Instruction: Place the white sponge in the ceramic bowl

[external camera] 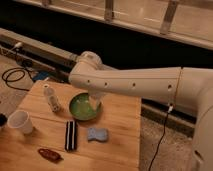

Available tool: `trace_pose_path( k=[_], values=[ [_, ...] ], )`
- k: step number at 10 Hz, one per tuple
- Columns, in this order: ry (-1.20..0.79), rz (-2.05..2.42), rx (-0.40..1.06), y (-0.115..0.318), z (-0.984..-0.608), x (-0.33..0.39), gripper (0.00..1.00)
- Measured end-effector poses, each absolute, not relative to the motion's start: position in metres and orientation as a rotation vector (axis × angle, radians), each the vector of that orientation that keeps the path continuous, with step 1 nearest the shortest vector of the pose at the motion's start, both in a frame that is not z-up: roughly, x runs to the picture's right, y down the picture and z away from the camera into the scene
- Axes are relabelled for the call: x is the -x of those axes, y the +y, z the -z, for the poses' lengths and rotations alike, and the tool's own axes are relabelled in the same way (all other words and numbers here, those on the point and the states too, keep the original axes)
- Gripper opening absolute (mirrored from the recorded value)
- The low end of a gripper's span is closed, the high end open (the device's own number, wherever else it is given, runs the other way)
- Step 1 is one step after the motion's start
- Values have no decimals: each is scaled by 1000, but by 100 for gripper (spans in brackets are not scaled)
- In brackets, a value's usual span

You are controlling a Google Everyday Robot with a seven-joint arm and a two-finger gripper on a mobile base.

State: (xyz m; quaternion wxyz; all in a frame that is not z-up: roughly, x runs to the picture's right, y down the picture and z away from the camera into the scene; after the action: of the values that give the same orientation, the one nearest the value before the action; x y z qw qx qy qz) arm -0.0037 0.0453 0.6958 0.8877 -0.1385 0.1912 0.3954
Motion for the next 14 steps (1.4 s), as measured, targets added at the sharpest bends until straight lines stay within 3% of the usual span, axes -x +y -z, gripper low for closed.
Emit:
trace_pose_path(
  k=[10, 14],
  values=[
    [396, -820, 287, 45, -696, 3, 80],
    [156, -539, 319, 47, -698, 1, 80]
  ],
)
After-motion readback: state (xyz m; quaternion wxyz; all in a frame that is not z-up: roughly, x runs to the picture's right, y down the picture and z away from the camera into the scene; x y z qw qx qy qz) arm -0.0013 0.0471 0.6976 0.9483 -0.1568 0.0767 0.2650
